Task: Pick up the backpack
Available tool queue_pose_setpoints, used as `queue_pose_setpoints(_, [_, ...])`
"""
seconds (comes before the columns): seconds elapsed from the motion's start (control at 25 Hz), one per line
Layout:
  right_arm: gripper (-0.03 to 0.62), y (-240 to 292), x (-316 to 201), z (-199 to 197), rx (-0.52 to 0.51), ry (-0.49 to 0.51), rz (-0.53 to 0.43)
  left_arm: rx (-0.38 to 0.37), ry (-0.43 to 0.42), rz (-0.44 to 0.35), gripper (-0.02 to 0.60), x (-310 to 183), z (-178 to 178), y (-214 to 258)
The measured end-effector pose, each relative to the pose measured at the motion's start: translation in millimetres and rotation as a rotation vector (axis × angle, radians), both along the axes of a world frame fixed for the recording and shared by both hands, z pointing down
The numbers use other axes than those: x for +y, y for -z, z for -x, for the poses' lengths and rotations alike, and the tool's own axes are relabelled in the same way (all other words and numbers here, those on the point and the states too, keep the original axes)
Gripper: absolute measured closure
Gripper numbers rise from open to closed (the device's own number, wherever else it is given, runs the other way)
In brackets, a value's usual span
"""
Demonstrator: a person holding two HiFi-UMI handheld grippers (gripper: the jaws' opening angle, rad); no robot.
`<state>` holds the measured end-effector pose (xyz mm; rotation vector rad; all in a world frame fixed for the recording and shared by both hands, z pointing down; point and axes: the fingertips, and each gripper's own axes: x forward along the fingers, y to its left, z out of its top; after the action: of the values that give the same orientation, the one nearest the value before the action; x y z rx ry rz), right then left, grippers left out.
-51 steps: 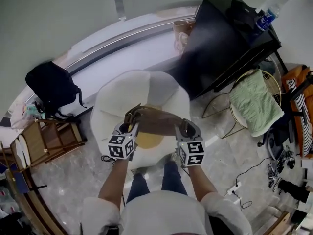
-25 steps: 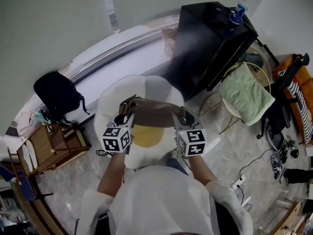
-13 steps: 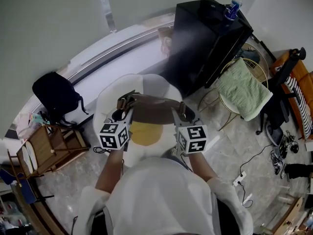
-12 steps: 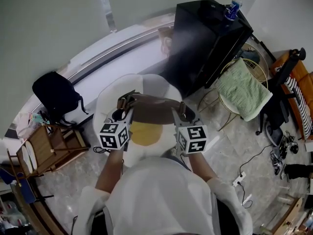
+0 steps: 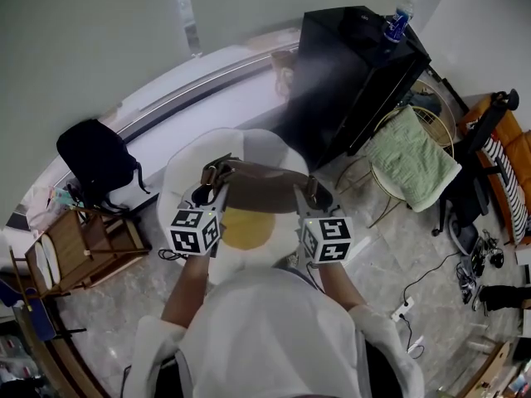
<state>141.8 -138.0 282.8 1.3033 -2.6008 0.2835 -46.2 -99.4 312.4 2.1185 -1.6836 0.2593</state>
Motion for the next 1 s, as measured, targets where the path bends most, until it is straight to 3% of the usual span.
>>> queue_pose_setpoints(1.0, [0.435,4.8,-2.3,1.8,0.013,0.005,-0.013,0.028,0.011,-0.009,0.442,1.0,1.3,2.8])
